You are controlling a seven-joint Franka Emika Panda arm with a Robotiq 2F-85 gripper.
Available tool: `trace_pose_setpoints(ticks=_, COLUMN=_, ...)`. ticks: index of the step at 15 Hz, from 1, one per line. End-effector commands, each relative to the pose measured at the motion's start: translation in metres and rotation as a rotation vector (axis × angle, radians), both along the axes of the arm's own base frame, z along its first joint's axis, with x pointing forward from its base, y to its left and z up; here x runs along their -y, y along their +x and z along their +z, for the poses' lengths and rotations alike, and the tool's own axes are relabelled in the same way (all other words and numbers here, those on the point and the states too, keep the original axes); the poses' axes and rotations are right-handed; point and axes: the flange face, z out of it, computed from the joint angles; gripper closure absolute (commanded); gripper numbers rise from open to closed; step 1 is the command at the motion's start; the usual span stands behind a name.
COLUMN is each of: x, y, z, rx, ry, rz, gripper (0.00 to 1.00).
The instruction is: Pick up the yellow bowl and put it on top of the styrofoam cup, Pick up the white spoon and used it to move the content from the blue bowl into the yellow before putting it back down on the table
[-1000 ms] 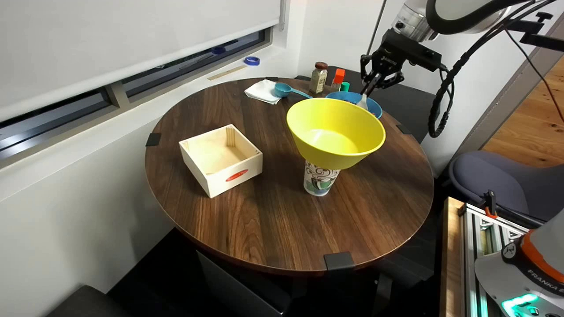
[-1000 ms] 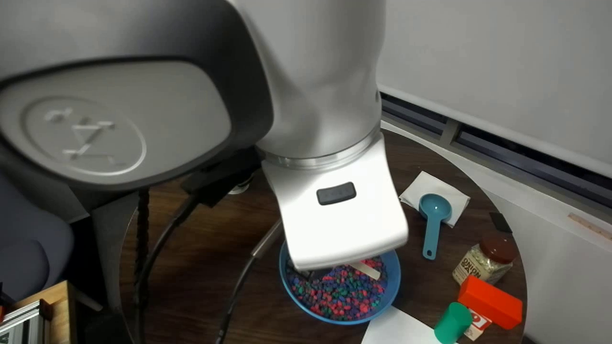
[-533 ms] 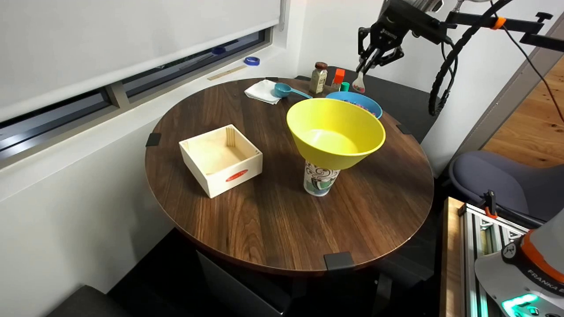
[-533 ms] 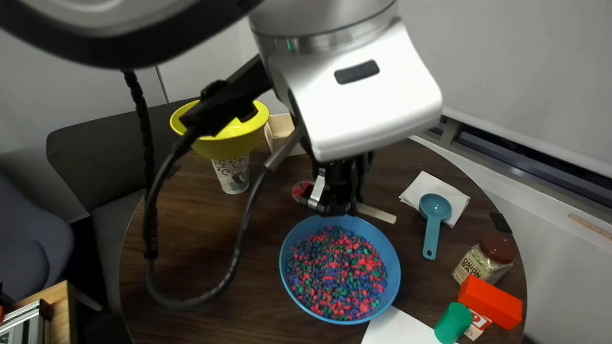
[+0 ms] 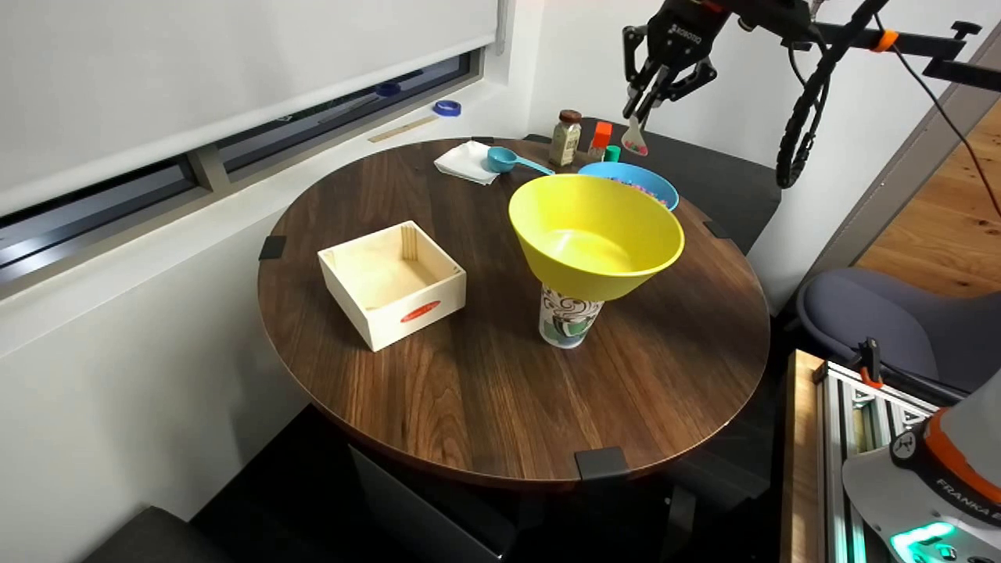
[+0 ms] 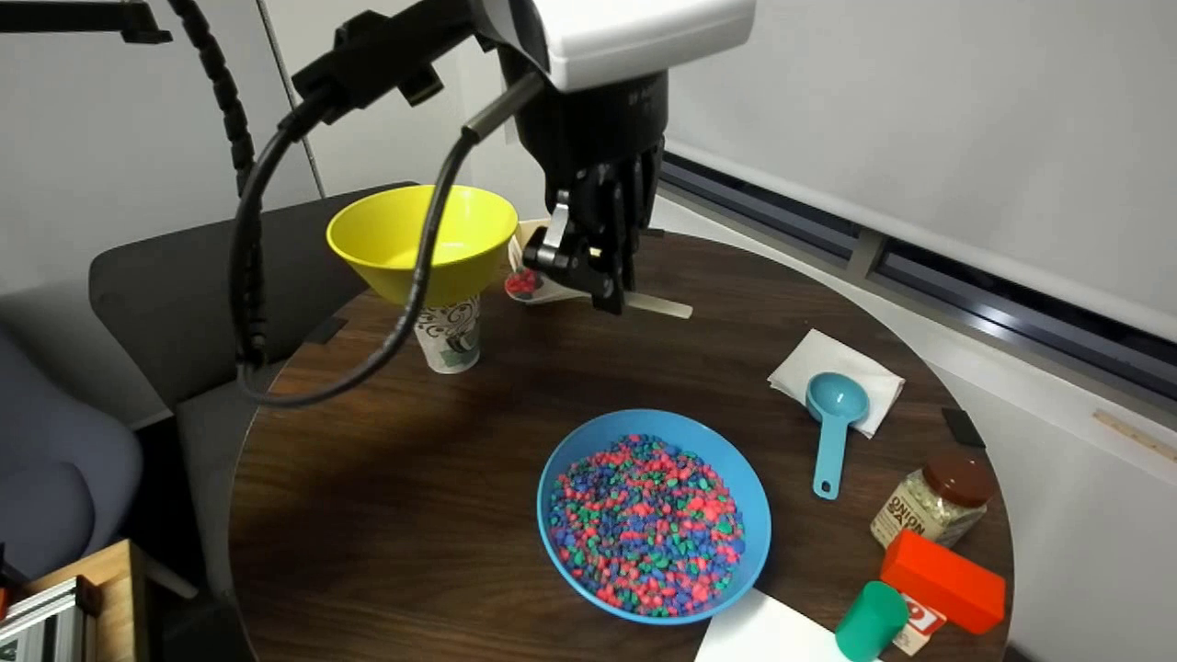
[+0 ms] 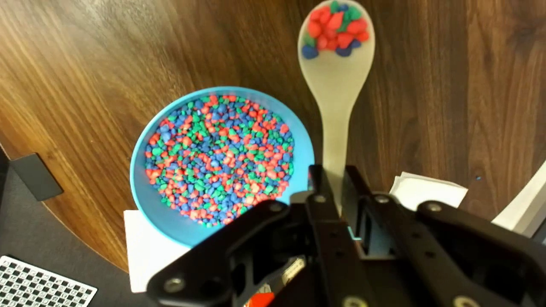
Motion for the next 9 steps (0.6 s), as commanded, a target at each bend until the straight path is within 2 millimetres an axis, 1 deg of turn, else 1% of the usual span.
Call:
trace_pose_setpoints(ticks=1, x=-0.031, y=0.005, z=0.011, rx=-0.016, ry=0.027, rz=0.039, gripper=0.97)
trace_pose_setpoints(ticks=5, x=-0.058, y=0.01, z=0.029, rx=0.013, ry=0.027, rz=0.093, gripper=0.97)
trace_pose_setpoints(ticks=9, x=-0.081, y=0.016, z=0.044, rx=0.032, ry=0.008, rz=0.136, gripper=0.97)
